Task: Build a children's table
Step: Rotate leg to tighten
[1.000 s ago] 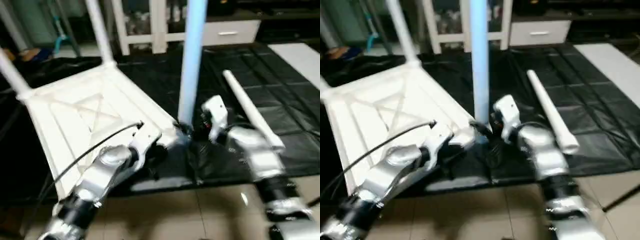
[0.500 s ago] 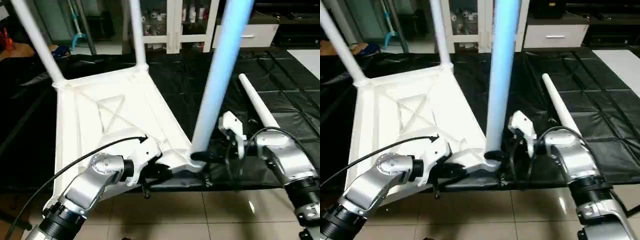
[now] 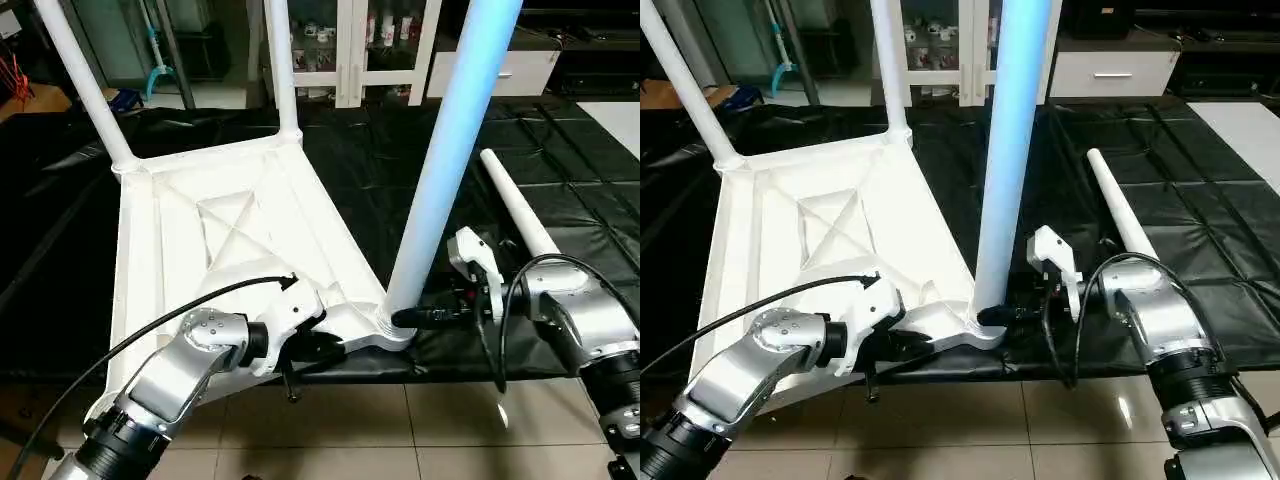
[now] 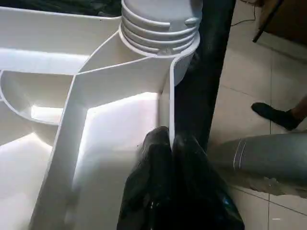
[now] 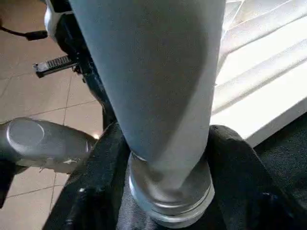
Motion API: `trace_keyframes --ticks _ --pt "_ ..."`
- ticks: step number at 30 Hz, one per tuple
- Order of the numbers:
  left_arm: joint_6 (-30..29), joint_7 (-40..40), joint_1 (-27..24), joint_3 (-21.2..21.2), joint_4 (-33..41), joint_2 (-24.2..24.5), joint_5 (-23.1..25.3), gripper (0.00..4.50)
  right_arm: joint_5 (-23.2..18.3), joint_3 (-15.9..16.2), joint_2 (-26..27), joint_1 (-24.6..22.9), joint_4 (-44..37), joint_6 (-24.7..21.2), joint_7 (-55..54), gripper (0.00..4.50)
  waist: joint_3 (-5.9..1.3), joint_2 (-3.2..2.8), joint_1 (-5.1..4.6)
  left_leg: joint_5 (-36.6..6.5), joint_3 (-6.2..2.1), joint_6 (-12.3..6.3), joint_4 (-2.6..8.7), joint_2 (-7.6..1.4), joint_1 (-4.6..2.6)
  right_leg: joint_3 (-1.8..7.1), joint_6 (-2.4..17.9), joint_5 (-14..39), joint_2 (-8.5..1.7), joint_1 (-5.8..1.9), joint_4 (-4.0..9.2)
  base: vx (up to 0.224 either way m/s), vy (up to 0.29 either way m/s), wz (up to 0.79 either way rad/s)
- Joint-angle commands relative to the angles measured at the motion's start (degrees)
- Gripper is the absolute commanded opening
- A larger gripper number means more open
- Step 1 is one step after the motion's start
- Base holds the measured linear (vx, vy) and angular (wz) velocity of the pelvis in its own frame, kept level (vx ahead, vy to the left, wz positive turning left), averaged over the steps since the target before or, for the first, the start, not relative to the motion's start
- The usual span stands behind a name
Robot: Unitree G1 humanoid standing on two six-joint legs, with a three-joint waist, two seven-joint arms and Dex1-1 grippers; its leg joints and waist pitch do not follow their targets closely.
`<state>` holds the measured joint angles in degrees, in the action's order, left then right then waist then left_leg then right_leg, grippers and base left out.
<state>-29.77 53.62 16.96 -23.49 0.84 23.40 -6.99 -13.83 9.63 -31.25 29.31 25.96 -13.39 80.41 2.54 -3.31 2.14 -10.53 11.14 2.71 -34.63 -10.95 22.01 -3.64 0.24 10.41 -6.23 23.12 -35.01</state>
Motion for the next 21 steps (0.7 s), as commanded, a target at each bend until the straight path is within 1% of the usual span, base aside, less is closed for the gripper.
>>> trace_keyframes --ticks 1,3,4,5,6,7,8,9,10,11,12,13,14,15,16,17,18,19,20,21 --pt "-1.4 3.2 -1.5 -2.9 -0.1 1.0 -0.2 0.0 -0.1 -0.2 -0.9 1.5 0.6 -0.3 -0.3 2.11 -3.62 1.31 0.04 -11.9 -0.79 -5.05 3.9 -1.93 -0.8 1.73 13.5 12.8 -1.63 -2.52 4.21 0.0 0.0 0.0" --pt "-1.4 3.1 -1.6 -3.0 -0.2 0.9 -0.2 0.0 0.4 -1.0 0.3 1.7 1.6 0.5 -2.9 2.05 -3.62 1.27 0.03 -12.1 -0.77 -4.84 3.91 -1.95 -0.86 1.75 13.4 13.3 -1.64 -2.43 4.27 0.0 0.0 0.0" --pt "-1.3 2.9 -1.5 -3.2 -0.5 0.6 -0.1 0.0 1.5 -1.6 1.5 2.1 3.0 2.4 -6.6 2.02 -3.56 1.28 -0.07 -12.5 -0.8 -4.61 3.98 -1.91 -0.79 1.73 13.2 13.7 -1.6 -2.45 4.3 0.0 0.0 0.0" --pt "-1.2 2.6 -1.3 -3.4 -0.9 0.3 0.2 0.0 2.8 -2.3 2.9 2.6 4.7 3.6 -10.9 2.02 -3.37 1.23 -0.29 -13.5 -0.75 -4.05 4.08 -1.85 -0.76 1.72 13.0 15.1 -1.61 -2.15 4.53 0.0 0.0 0.0" --pt "-1.1 2.3 -1.1 -3.5 -1.2 0.1 0.4 0.0 3.6 -2.6 3.8 2.9 5.8 4.3 -13.7 2.0 -3.3 1.25 -0.53 -14.3 -0.84 -3.62 4.21 -1.73 -0.61 1.64 12.6 16.4 -1.64 -2.36 4.62 0.0 0.0 0.0" --pt "-1.2 1.2 -0.6 -3.5 -2.1 -0.6 0.9 0.0 4.7 -3.1 5.3 3.3 7.4 4.6 -18.3 2.0 -3.22 1.32 -0.93 -16.0 -1.14 -2.64 4.49 -1.7 -0.37 1.42 11.3 19.5 -1.64 -2.6 4.69 0.0 0.0 0.0" --pt "-1.2 1.1 -0.5 -3.5 -2.3 -0.7 0.9 0.0 4.8 -3.2 5.5 3.4 7.6 4.6 -18.8 1.97 -2.93 1.35 -1.37 -18.7 -1.25 -1.52 4.61 -1.58 -0.58 1.32 9.8 23.9 -1.64 -2.25 5.2 0.0 0.0 0.0" --pt "-1.0 -0.1 0.1 -3.5 -3.4 -1.6 1.5 0.0 5.2 -3.7 6.9 3.5 8.7 4.0 -22.4 1.95 -3.02 1.38 -1.54 -19.7 -1.35 -0.95 4.61 -1.62 -0.77 1.34 9.3 25.1 -1.7 -2.2 5.28 0.0 0.0 0.0" --pt "-1.0 -1.1 0.5 -3.4 -4.1 -2.2 2.0 0.0 5.4 -4.1 7.8 3.6 9.3 3.7 -24.5 1.95 -2.84 1.46 -2.11 -21.5 -1.44 -0.32 4.63 -1.5 -0.89 1.33 8.6 27.2 -1.7 -1.92 5.6 -0.059 0.002 -0.09" --pt "-0.7 -4.6 2.1 -3.0 -7.0 -4.2 3.6 0.0 5.5 -5.1 10.5 3.4 10.2 2.8 -30.2 1.94 -2.69 1.34 -2.48 -23.2 -1.5 0.27 4.6 -1.43 -1.15 1.32 7.6 29.6 -1.76 -1.68 6.1 0.0 0.0 0.0" --pt "-0.5 -6.0 2.8 -2.8 -8.1 -5.0 4.2 0.0 5.5 -5.5 11.7 3.3 10.5 2.4 -32.7 1.93 -2.54 1.32 -2.72 -24.4 -1.62 0.64 4.68 -1.36 -1.26 1.2 7.1 30.9 -1.67 -1.53 6.22 0.0 0.0 0.0" --pt "-0.4 -9.2 4.3 -2.2 -10.5 -6.7 5.3 0.0 5.9 -6.2 13.9 3.2 11.2 1.9 -37.8 1.92 -2.54 1.34 -3.21 -26.3 -1.94 1.33 4.76 -1.27 -1.28 0.84 5.8 33.3 -1.65 -1.63 6.44 -0.058 0.012 -0.11" --pt "-0.6 -11.9 5.5 -1.3 -12.5 -8.3 5.9 0.0 6.9 -6.6 15.7 3.4 12.0 2.0 -42.8 1.92 -2.32 1.22 -3.8 -28.9 -2.23 1.94 4.85 -1.13 -1.62 0.32 4.2 36.5 -1.58 -1.31 7.03 -0.058 0.012 -0.11" --pt "-1.0 -14.5 6.4 -0.4 -14.0 -9.6 6.5 0.0 7.7 -7.5 17.7 3.6 12.6 2.7 -48.8 1.91 -2.32 1.11 -4.35 -30.8 -2.64 2.34 4.81 -0.97 -1.72 -0.21 2.9 38.5 -1.66 -1.37 7.45 -0.055 0.024 -0.13" --pt "-0.6 -19.5 8.7 1.1 -17.6 -12.2 7.7 0.0 8.4 -9.3 21.7 4.2 13.7 3.8 -59.0 1.91 -2.22 0.52 -4.64 -31.7 -2.95 2.69 4.92 -0.98 -1.6 -0.46 2.4 38.6 -1.75 -1.52 7.52 -0.067 0.033 -0.17" --pt "-0.3 -22.7 10.3 2.2 -19.8 -14.0 8.3 0.0 8.0 -10.2 24.8 4.5 13.8 3.8 -63.5 1.91 -2.16 0.09 -5.71 -34.5 -3.49 3.42 5.16 -0.88 -1.88 -1.57 1.9 38.8 -1.6 -1.54 8.13 -0.067 0.033 -0.17" --pt "0.4 -25.4 11.6 3.0 -21.6 -15.3 8.8 0.0 8.0 -10.3 27.3 4.6 13.3 4.1 -66.3 1.91 -2.12 -0.5 -6.69 -38.5 -4.34 3.78 5.88 -1.23 -1.74 -3.09 1.7 35.8 -1.36 -2.67 8.06 -0.076 0.047 -0.2" --pt "1.0 -26.8 12.3 3.4 -22.7 -16.1 9.1 0.0 8.0 -10.1 28.6 4.7 13.1 4.3 -67.3 1.91 -1.91 -0.61 -7.01 -41.1 -4.78 3.9 6.72 -1.65 -1.5 -3.64 1.9 33.1 -1.12 -3.35 7.78 0.0 0.0 0.0" --pt "1.2 -27.5 13.0 3.7 -23.5 -16.7 9.2 0.0 8.0 -9.5 30.5 4.8 12.5 5.0 -67.5 1.91 -1.76 -0.97 -7.0 -43.9 -4.94 3.84 7.53 -2.11 -1.41 -3.95 2.5 29.5 -0.8 -4.02 7.03 -0.073 0.06 -0.15" --pt "1.5 -27.7 13.4 3.8 -24.1 -17.1 9.4 0.0 8.0 -9.1 31.7 4.8 12.3 5.6 -67.8 1.91 -1.41 -1.46 -6.15 -49.7 -4.5 3.89 10.8 -3.7 -0.46 -2.87 5.0 18.5 -0.25 -5.68 2.14 -0.09 0.026 -0.03"
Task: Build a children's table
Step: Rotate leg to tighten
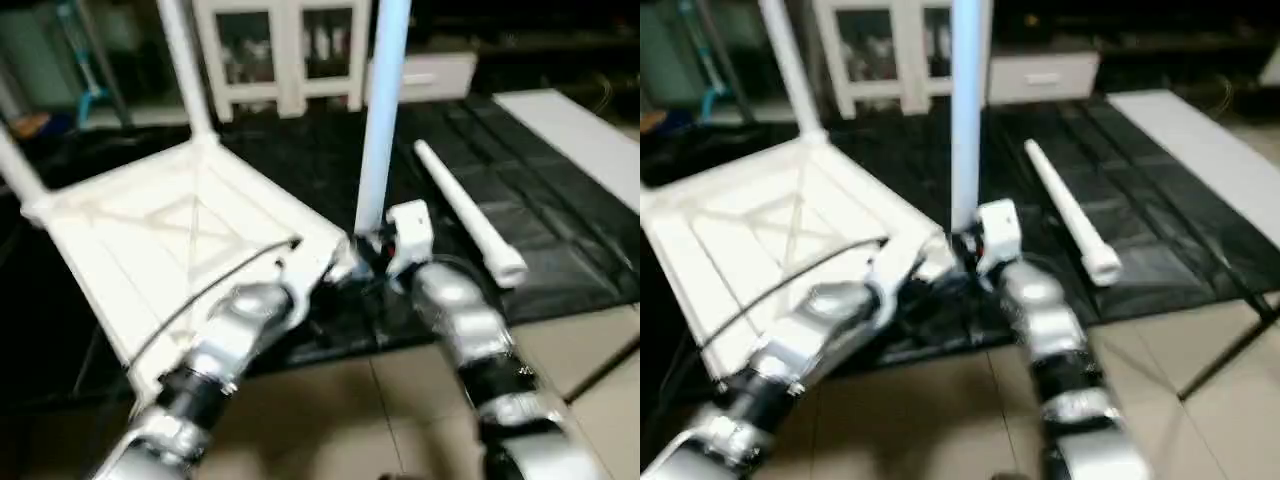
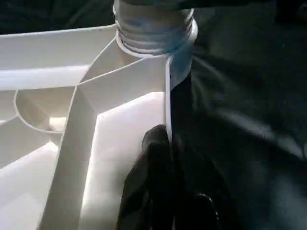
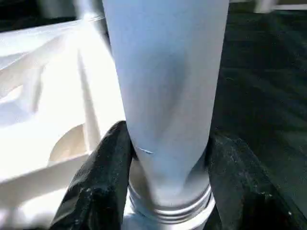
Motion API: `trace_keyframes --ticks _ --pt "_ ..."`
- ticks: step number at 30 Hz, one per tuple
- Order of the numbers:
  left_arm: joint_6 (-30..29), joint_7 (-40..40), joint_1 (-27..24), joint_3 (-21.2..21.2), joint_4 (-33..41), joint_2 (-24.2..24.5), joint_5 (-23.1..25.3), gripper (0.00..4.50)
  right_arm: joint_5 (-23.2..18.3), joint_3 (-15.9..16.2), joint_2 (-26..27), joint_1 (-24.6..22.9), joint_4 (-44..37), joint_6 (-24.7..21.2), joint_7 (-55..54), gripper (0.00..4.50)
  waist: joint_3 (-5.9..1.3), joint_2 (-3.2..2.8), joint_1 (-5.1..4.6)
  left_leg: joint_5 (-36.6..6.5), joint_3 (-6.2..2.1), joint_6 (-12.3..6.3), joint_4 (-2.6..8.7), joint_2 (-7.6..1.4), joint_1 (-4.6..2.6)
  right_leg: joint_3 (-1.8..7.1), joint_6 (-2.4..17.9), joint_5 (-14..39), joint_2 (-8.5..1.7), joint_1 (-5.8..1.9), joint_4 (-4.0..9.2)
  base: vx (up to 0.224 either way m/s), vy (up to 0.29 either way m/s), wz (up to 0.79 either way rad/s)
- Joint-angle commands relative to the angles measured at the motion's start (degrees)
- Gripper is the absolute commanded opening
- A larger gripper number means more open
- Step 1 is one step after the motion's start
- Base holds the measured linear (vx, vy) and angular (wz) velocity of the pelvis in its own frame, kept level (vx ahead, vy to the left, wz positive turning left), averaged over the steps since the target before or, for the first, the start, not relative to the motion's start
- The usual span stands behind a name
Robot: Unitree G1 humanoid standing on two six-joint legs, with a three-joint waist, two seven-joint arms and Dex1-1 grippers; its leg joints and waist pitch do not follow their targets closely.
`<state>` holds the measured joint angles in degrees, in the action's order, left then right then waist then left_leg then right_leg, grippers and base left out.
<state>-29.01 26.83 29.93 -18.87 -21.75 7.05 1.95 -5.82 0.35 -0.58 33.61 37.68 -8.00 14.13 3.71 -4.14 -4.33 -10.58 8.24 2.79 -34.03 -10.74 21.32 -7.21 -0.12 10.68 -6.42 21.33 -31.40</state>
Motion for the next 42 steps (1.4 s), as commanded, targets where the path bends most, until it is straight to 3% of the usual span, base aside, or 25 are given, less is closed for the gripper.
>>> trace_keyframes --ticks 1,2,3,4,5,6,7,8,9,10,11,12,13,14,15,17,20,23,26,27,29,30,32,37,42 --pt "0.7 -1.0 0.4 -0.8 -1.5 -0.7 0.4 0.0 0.0 0.1 1.0 0.5 0.6 0.2 -1.5 1.91 -2.28 -0.53 0.9 -51.3 -0.91 4.11 11.28 -4.15 0.26 0.89 5.9 17.8 0.39 -3.79 -2.58 -0.09 0.026 -0.03" --pt "1.1 -0.8 0.9 -0.7 -2.3 -1.2 0.6 0.0 -0.7 0.8 3.0 0.9 0.5 1.1 -0.1 1.91 -1.96 0.94 1.36 -49.9 1.07 3.85 10.71 -3.15 -0.86 1.46 5.5 25.0 0.99 -2.02 -1.13 -0.071 -0.039 0.11" --pt "1.4 -0.6 1.0 -0.7 -2.6 -1.4 0.8 0.0 -1.3 1.1 3.8 1.2 0.4 1.4 1.4 1.91 -2.32 2.45 1.02 -40.6 2.24 3.14 1.92 0.91 -7.2 -0.37 0.9 46.5 -0.62 4.43 8.08 0.006 -0.075 0.17" --pt "1.6 -0.3 0.9 -0.8 -2.7 -1.2 1.0 0.0 -1.8 1.8 4.1 1.2 -0.1 1.6 3.9 1.91 -1.91 3.31 -0.04 -33.4 1.89 2.12 -3.17 2.3 -9.3 -1.59 -0.8 54.3 -3.3 6.53 11.48 0.006 -0.075 0.17" --pt "1.7 0.0 0.7 -0.8 -2.7 -1.1 1.1 0.0 -2.1 2.3 4.1 1.1 -0.6 1.7 5.6 1.91 -1.66 3.01 -0.61 -27.3 1.47 0.78 -4.26 2.66 -7.51 -2.34 -2.2 57.2 -4.6 4.86 11.96 0.0 0.0 0.0" --pt "1.9 0.2 0.4 -0.7 -2.7 -0.8 1.2 0.0 -2.5 2.7 3.8 0.7 -1.7 2.1 7.5 1.91 -2.1 1.03 -1.17 -24.9 -0.11 0.16 -0.23 0.46 -1.97 -4.51 -4.9 50.2 -5.11 -2.03 9.0 0.08 0.085 -0.37" --pt "2.1 0.3 0.3 -0.6 -2.8 -0.6 1.3 0.0 -2.8 2.9 3.6 0.3 -2.4 2.3 8.7 1.91 -2.38 -0.72 -0.55 -32.0 -2.44 1.04 4.3 -3.08 0.2 -3.31 -2.6 32.7 -3.74 -5.03 3.36 0.074 0.074 -0.39" --pt "2.5 0.2 0.2 -0.5 -3.2 -0.4 1.4 0.0 -3.0 3.0 3.5 0.0 -3.2 2.4 9.5 1.91 -2.45 -1.36 -0.17 -40.5 -3.57 1.89 7.23 -5.05 -0.23 -0.76 1.9 14.9 -2.62 -5.13 -1.27 0.079 0.044 -0.18" --pt "2.8 0.3 0.2 -0.5 -3.5 -0.3 1.4 0.0 -3.0 3.0 3.3 -0.3 -3.7 2.7 9.7 2.26 -1.98 -0.55 -0.32 -42.6 -3.23 2.6 7.59 -4.79 -1.11 -0.12 3.8 11.9 -2.39 -3.61 -0.46 0.0 0.0 0.0" --pt "3.1 1.1 -0.4 -0.6 -3.2 0.4 1.1 0.0 -4.0 2.8 2.4 -0.6 -4.8 2.0 11.4 2.47 -1.83 1.01 -0.43 -42.0 -1.79 3.62 5.63 -1.95 -2.68 -0.33 4.8 23.2 -2.73 -1.39 3.6 0.054 -0.03 0.2" --pt "3.3 1.7 -0.8 -0.6 -3.0 0.8 0.9 0.0 -4.7 2.6 1.7 -0.9 -5.5 1.4 12.7 2.61 -1.81 1.69 -0.41 -38.7 -1.04 2.92 3.95 -0.59 -3.86 -0.55 3.7 32.1 -3.05 -0.1 5.62 0.054 -0.03 0.2" --pt "3.6 2.7 -1.3 -0.8 -2.5 1.4 0.8 0.0 -4.5 2.5 0.9 -1.0 -5.9 2.0 13.2 2.63 -2.02 2.02 -0.5 -31.3 -0.51 0.9 1.74 0.71 -4.31 -1.41 0.6 43.5 -3.8 0.11 7.53 0.056 -0.016 0.05" --pt "3.7 4.4 -2.2 -1.2 -1.3 2.3 0.5 0.0 -4.4 2.6 -0.8 -1.2 -6.5 2.5 15.0 2.74 -2.28 1.54 -0.6 -26.3 -1.13 -0.26 2.2 0.19 -2.35 -1.24 -0.5 43.9 -4.66 -1.51 7.05 0.0 0.0 0.0" --pt "3.6 5.1 -2.6 -1.3 -0.8 2.7 0.4 0.0 -4.4 2.5 -1.4 -1.2 -6.8 2.4 15.6 2.9 -2.28 0.87 -0.84 -26.3 -2.05 0.2 3.35 -0.8 -0.22 -1.62 -1.5 41.0 -4.17 -2.89 5.99 0.0 0.0 0.0" --pt "4.2 8.0 -4.1 -1.9 1.1 4.3 0.1 0.0 -6.1 2.0 -3.9 -1.4 -8.3 0.4 20.3 3.03 -2.67 0.16 -0.78 -26.7 -2.51 0.69 3.84 -1.62 -0.74 -1.02 0.7 33.7 -4.27 -2.5 5.46 0.0 0.0 0.0" --pt "3.7 10.5 -5.5 -2.4 2.9 5.8 -0.5 0.0 -6.9 2.6 -7.0 -1.9 -9.7 -1.0 25.7 3.21 -2.55 0.09 -0.84 -26.7 -2.86 0.58 4.35 -2.03 0.0 -0.67 3.5 27.2 -3.92 -2.81 4.61 0.0 0.0 0.0" --pt "4.1 15.1 -7.5 -4.0 6.1 8.7 -1.2 0.0 -6.8 5.1 -13.4 -3.3 -11.8 -2.3 35.3 3.46 -2.75 0.87 0.07 -22.1 -1.47 -1.15 4.11 -1.81 -0.69 0.85 8.7 22.6 -3.71 -1.96 4.03 0.0 0.0 0.0" --pt "3.9 21.3 -9.9 -6.4 11.4 12.2 -2.6 0.0 -3.3 8.2 -20.6 -4.4 -11.6 -1.9 42.8 3.46 -2.89 1.25 1.46 -17.6 -0.58 -2.77 3.88 -1.97 -0.93 2.06 10.0 22.8 -3.43 -1.46 3.45 0.0 0.0 0.0" --pt "4.1 22.9 -10.5 -7.0 12.7 12.9 -3.1 0.0 -2.8 8.6 -21.8 -4.4 -11.1 -1.9 44.3 3.46 -3.36 1.77 2.74 -14.5 0.55 -3.34 3.6 -1.93 -1.58 3.32 12.2 20.5 -2.83 -0.69 2.69 0.06 -0.02 0.16" --pt "3.9 24.7 -11.1 -7.7 14.3 13.9 -3.5 0.0 -2.5 9.5 -23.6 -4.5 -10.6 -2.7 46.7 3.46 -3.55 1.49 3.34 -14.6 1.0 -3.88 3.54 -1.99 -2.04 3.65 13.2 19.8 -2.6 -0.32 2.35 0.061 -0.018 0.2" --pt "3.4 25.4 -11.5 -8.0 15.1 14.2 -3.8 0.0 -2.1 10.2 -24.7 -4.6 -10.4 -3.1 48.2 3.46 -3.67 1.97 3.6 -14.1 1.23 -4.33 3.44 -1.86 -1.26 4.01 13.7 18.0 -2.3 -0.55 1.74 0.068 -0.01 0.15" --pt "3.3 25.5 -11.5 -8.1 15.2 14.3 -3.8 0.0 -2.1 10.2 -24.7 -4.6 -10.4 -3.1 48.3 3.46 -4.32 1.59 4.16 -10.9 1.68 -5.33 3.02 -1.92 -1.79 4.5 14.9 13.0 -2.1 -0.23 1.03 0.079 -0.002 0.12" --pt "2.9 26.0 -11.7 -8.2 15.9 14.5 -4.0 0.0 -2.3 10.5 -25.3 -4.7 -10.5 -3.6 49.1 3.46 -4.52 1.42 4.44 -6.0 1.55 -7.15 2.93 -1.96 -0.77 4.35 16.4 6.7 -1.91 -1.03 -0.04 0.038 0.006 0.02" --pt "1.2 28.0 -11.9 -8.6 17.7 15.6 -4.4 0.0 -1.4 12.9 -26.9 -4.9 -10.3 -3.4 53.6 3.46 -4.68 1.46 4.77 -6.3 1.69 -8.17 2.72 -1.83 -0.67 4.26 17.3 3.9 -1.72 -1.08 -0.16 0.011 0.002 0.0" --pt "1.0 28.0 -12.1 -8.5 18.2 15.9 -4.6 0.0 -1.1 12.4 -26.9 -4.4 -8.9 -2.4 53.2 3.3 -4.24 1.6 4.79 -14.0 1.65 -4.42 3.4 -2.0 -0.92 4.35 14.8 13.9 -1.91 -0.94 0.93 0.0 0.0 0.0"
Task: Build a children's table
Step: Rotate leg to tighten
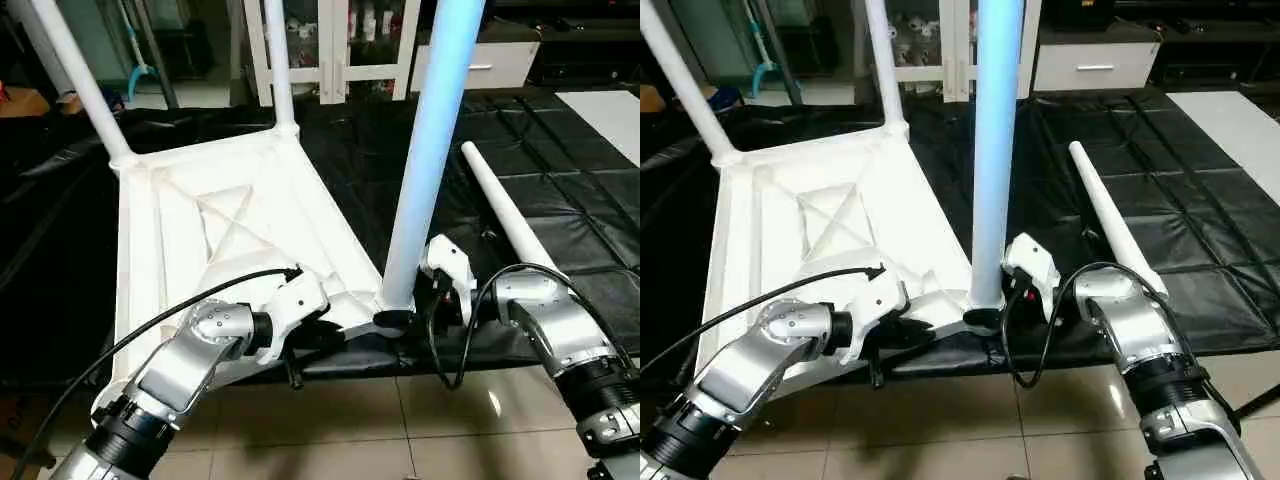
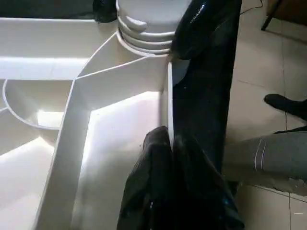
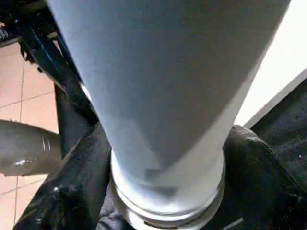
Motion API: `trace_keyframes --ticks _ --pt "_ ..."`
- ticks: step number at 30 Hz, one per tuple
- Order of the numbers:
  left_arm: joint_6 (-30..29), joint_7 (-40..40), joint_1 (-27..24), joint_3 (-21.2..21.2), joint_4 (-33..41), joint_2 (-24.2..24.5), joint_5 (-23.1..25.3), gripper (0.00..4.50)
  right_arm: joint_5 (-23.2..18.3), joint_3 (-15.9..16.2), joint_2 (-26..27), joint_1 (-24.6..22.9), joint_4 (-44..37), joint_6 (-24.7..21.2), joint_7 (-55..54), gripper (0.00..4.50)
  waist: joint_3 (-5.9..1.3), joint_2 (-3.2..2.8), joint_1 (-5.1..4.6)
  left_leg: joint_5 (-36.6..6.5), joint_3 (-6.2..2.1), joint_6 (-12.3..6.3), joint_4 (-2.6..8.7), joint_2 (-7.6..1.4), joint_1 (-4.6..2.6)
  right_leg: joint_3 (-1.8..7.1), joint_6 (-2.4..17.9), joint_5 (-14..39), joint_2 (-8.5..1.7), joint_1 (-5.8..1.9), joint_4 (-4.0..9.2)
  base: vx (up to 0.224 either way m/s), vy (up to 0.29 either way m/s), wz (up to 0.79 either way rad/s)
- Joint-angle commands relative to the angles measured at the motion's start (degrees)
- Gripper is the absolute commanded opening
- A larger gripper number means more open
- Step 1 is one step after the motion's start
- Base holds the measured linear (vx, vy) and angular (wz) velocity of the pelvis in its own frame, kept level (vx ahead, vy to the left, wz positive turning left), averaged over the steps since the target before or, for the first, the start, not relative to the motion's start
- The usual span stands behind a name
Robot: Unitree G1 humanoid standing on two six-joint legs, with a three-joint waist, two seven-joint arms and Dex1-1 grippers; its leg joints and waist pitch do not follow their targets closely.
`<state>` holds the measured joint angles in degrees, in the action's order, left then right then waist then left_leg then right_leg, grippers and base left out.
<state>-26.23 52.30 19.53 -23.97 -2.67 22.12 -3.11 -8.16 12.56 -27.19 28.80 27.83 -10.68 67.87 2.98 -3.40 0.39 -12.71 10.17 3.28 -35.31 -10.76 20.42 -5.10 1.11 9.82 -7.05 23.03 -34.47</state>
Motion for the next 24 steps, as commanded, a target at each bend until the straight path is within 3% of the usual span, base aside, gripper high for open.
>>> trace_keyframes --ticks 1,7,12,16,19,21,22,24 --pt "-1.9 2.6 -1.7 -3.4 -0.7 0.8 0.5 0.0 0.5 -0.7 0.2 0.8 1.4 -0.2 -1.0 3.11 -3.54 0.93 -0.01 -12.1 -0.32 -4.43 4.7 -1.92 0.01 2.27 13.2 15.2 -1.22 -2.69 4.02 0.0 0.0 0.0" --pt "-2.3 2.7 -2.1 -3.6 -0.2 1.1 0.5 0.0 -1.6 -1.7 0.4 0.6 0.7 -0.8 0.2 2.8 -3.72 0.85 -0.13 -10.5 -0.49 -4.47 4.68 -1.9 0.4 2.23 12.8 13.7 -1.2 -2.93 3.84 0.0 0.0 0.0" --pt "-2.3 2.7 -2.3 -3.6 -0.1 1.3 0.5 0.0 -2.9 -2.5 0.7 0.1 0.4 -1.0 1.2 2.74 -3.99 0.81 -0.02 -6.5 -0.43 -6.11 4.29 -1.88 0.59 2.15 14.1 9.3 -1.14 -3.03 3.34 0.0 0.0 0.0" --pt "-2.4 2.7 -2.3 -3.6 -0.2 1.5 0.6 0.0 -4.0 -3.3 1.2 -0.5 0.1 -1.4 0.8 2.73 -3.91 0.76 0.03 -7.5 -0.37 -6.29 4.29 -1.86 0.53 2.14 14.3 10.2 -1.18 -3.02 3.47 0.0 0.0 0.0" --pt "-2.7 1.9 -2.3 -3.3 -0.6 1.1 0.8 0.0 -5.6 -5.2 2.7 -1.0 0.2 -2.0 -1.5 2.73 -3.86 0.74 0.01 -8.4 -0.42 -5.71 4.41 -1.89 0.54 2.14 13.9 11.4 -1.21 -3.02 3.59 0.0 0.0 0.0" --pt "-3.1 0.2 -1.9 -2.9 -1.7 0.2 1.3 0.0 -8.8 -9.0 5.8 -1.1 0.8 -3.5 -5.9 2.72 -3.8 0.64 -0.15 -8.8 -0.47 -5.21 4.51 -1.89 0.6 2.13 13.6 11.8 -1.17 -3.01 3.62 0.0 0.0 0.0" --pt "-3.0 -1.5 -1.5 -2.8 -3.0 -0.8 2.0 0.0 -10.7 -11.5 8.1 -1.0 1.3 -4.5 -9.4 2.72 -3.72 0.66 -0.3 -9.8 -0.46 -4.74 4.61 -1.84 0.53 2.12 13.2 13.1 -1.13 -2.93 3.83 0.0 0.0 0.0" --pt "-3.0 -2.9 -1.0 -2.7 -4.0 -1.6 2.6 0.0 -11.3 -12.6 9.4 -1.0 1.6 -4.8 -11.5 2.72 -3.59 0.66 -0.56 -12.0 -0.55 -3.46 4.79 -1.77 0.44 2.06 12.1 17.0 -1.18 -2.83 4.28 0.0 0.0 0.0"
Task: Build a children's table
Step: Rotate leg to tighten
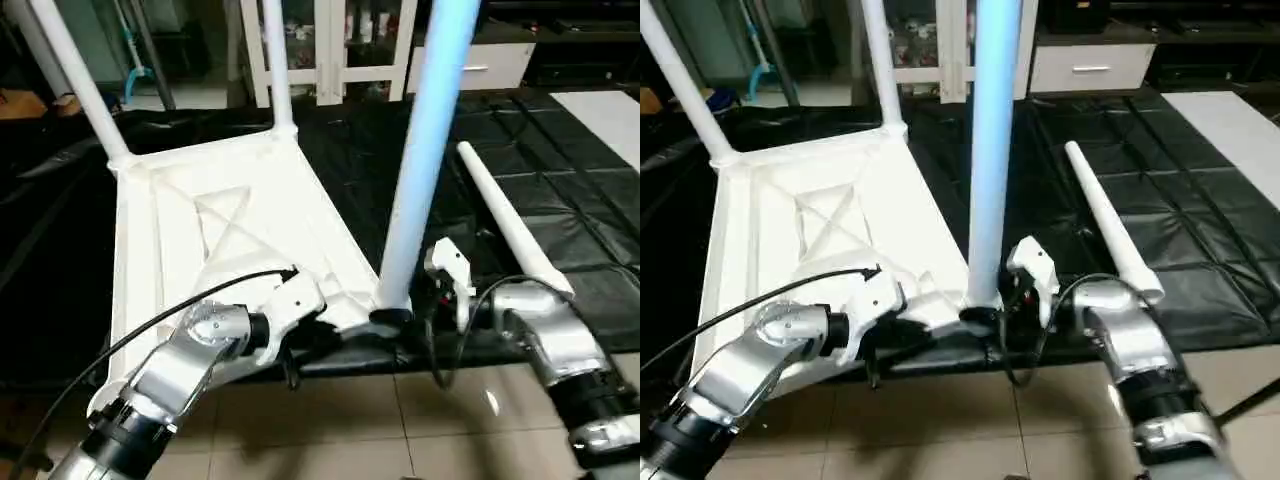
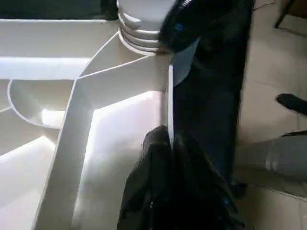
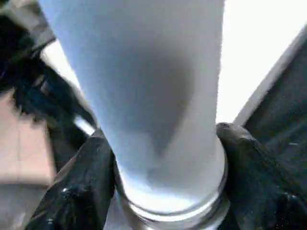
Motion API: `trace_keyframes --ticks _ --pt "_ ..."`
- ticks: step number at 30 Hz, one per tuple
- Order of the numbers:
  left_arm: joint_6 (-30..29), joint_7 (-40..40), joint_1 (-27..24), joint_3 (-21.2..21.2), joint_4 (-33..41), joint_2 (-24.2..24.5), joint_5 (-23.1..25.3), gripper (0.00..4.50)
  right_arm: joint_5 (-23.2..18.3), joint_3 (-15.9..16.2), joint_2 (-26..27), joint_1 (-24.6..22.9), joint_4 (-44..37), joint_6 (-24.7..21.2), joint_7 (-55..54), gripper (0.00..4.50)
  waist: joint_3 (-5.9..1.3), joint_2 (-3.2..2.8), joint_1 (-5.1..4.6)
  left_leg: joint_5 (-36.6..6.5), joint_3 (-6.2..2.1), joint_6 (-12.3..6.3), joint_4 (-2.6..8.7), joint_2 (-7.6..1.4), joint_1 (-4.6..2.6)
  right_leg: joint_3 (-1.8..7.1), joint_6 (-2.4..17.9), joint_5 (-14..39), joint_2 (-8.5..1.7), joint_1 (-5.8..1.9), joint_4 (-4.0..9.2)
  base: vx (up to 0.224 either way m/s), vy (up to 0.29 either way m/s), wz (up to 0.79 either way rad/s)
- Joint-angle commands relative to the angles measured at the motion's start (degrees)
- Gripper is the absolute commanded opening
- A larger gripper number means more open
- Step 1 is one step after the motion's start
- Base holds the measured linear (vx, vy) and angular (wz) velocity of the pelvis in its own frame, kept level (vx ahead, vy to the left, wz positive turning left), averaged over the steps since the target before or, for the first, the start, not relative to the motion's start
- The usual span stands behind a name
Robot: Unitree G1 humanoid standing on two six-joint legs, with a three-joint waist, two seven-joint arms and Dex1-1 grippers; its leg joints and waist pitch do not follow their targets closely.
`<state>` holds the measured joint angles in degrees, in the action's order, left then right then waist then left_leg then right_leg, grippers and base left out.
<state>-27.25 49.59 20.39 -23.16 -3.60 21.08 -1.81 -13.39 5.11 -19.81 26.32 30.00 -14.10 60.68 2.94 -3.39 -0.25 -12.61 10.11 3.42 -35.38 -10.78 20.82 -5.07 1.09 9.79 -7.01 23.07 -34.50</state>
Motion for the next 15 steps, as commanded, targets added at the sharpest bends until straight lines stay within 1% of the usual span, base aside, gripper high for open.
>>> trace_keyframes --ticks 1,2,3,4,5,6,7,8,9,10,11,12,13,14,15 --pt "-1.9 -0.2 -1.9 -3.5 -3.0 -0.5 1.3 0.0 -6.0 -5.1 2.0 1.5 -0.5 -1.4 -4.3 2.72 -3.52 0.65 0.08 -12.8 -0.49 -3.32 4.89 -1.72 0.02 1.99 11.7 18.0 -1.25 -2.81 4.41 -0.053 -0.009 0.01" --pt "-2.1 -2.0 -1.2 -3.5 -4.4 -1.7 2.1 0.0 -5.8 -5.6 3.7 1.2 -0.4 -1.2 -7.2 2.72 -3.48 0.62 -0.01 -13.8 -0.61 -2.88 4.99 -1.75 0.03 1.94 11.1 19.5 -1.3 -2.81 4.53 0.0 0.0 0.0" --pt "-2.1 -2.0 -1.2 -3.5 -4.4 -1.7 2.1 0.0 -5.8 -5.6 3.7 1.2 -0.4 -1.2 -7.2 2.72 -3.44 0.48 -0.15 -14.1 -0.59 -2.74 5.01 -1.76 0.06 1.99 10.9 19.9 -1.3 -2.69 4.61 0.0 0.0 0.0" --pt "-2.4 -4.1 -0.3 -3.5 -6.0 -3.3 2.9 0.0 -4.7 -5.4 5.8 0.7 -0.5 -0.7 -10.8 2.72 -3.37 0.53 -0.26 -14.7 -0.62 -2.25 5.07 -1.73 0.0 1.98 10.3 20.9 -1.32 -2.56 4.85 0.0 0.0 0.0" --pt "-2.5 -4.6 -0.1 -3.5 -6.3 -3.7 3.0 0.0 -4.3 -5.1 6.3 0.5 -0.6 -0.4 -11.6 2.72 -3.29 0.55 -0.38 -15.4 -0.74 -1.74 5.17 -1.71 0.0 1.92 9.8 22.0 -1.3 -2.52 4.98 0.0 0.0 0.0" --pt "-3.1 -7.0 1.0 -3.4 -8.0 -5.7 3.8 0.0 -2.6 -4.0 8.6 -0.3 -1.4 0.6 -15.2 2.72 -3.34 0.45 -0.57 -15.5 -0.73 -1.36 5.19 -1.62 0.03 1.89 9.4 22.1 -1.28 -2.48 5.05 0.0 0.0 0.0" --pt "-3.4 -8.1 1.6 -3.4 -8.9 -6.8 4.0 0.0 -2.2 -3.4 10.1 -0.9 -2.2 0.8 -16.6 2.72 -3.24 0.65 -0.69 -16.0 -0.74 -1.2 5.22 -1.6 0.07 1.9 9.1 22.6 -1.27 -2.4 5.14 0.0 0.0 0.0" --pt "-3.5 -8.7 1.9 -3.4 -9.4 -7.4 4.2 0.0 -2.0 -3.1 11.2 -1.3 -3.0 0.7 -17.4 2.72 -3.23 0.53 -0.68 -16.4 -0.74 -1.09 5.25 -1.57 -0.08 1.87 8.8 23.5 -1.33 -2.31 5.33 0.0 0.0 0.0" --pt "-3.6 -8.9 2.1 -3.4 -9.7 -7.8 4.3 0.0 -1.8 -2.9 11.7 -1.6 -3.4 0.7 -17.8 2.72 -3.19 0.61 -0.87 -17.2 -0.89 -0.99 5.34 -1.54 0.03 1.81 8.1 24.8 -1.31 -2.41 5.45 0.0 0.0 0.0" --pt "-3.3 -9.1 2.5 -3.5 -10.2 -8.6 4.4 0.0 -1.1 -1.9 12.8 -2.6 -5.3 0.7 -17.1 2.72 -3.19 0.66 -1.03 -18.2 -1.04 -1.01 5.41 -1.51 0.17 1.7 7.5 26.0 -1.33 -2.44 5.55 0.0 0.0 0.0" --pt "-3.3 -9.1 2.5 -3.5 -10.2 -8.6 4.4 0.0 -1.1 -1.9 12.8 -2.6 -5.3 0.7 -17.1 2.72 -3.25 0.62 -1.01 -18.3 -1.07 -1.07 5.43 -1.52 0.14 1.69 7.2 26.2 -1.37 -2.47 5.6 0.0 0.0 0.0" --pt "-3.6 -9.5 2.6 -3.6 -10.3 -8.6 4.8 0.0 -0.1 -1.8 12.8 -2.6 -5.1 1.2 -17.7 2.72 -3.38 0.39 -0.99 -18.3 -1.09 -1.34 5.44 -1.61 -0.02 1.75 7.4 24.9 -1.36 -2.28 5.61 0.0 0.0 0.0" --pt "-3.7 -9.6 2.7 -3.6 -10.4 -8.6 4.9 0.0 -0.1 -1.9 12.8 -2.5 -5.0 1.3 -18.0 2.72 -3.36 0.47 -1.04 -18.1 -1.09 -1.44 5.49 -1.62 0.15 1.73 7.6 24.4 -1.31 -2.34 5.58 0.0 0.0 0.0" --pt "-3.8 -9.8 2.7 -3.6 -10.5 -8.5 5.2 0.0 0.1 -2.0 12.9 -2.4 -4.8 1.3 -18.6 2.72 -3.36 0.42 -1.11 -17.8 -1.12 -1.57 5.57 -1.63 0.32 1.73 7.7 23.7 -1.32 -2.43 5.48 0.0 0.0 0.0" --pt "-4.0 -10.2 2.8 -3.6 -10.7 -8.6 5.4 0.0 0.5 -2.0 13.0 -2.2 -4.5 1.4 -19.5 2.72 -3.32 0.36 -1.13 -18.0 -1.13 -1.58 5.59 -1.62 0.32 1.7 7.8 23.9 -1.34 -2.42 5.5 0.0 0.0 0.0"
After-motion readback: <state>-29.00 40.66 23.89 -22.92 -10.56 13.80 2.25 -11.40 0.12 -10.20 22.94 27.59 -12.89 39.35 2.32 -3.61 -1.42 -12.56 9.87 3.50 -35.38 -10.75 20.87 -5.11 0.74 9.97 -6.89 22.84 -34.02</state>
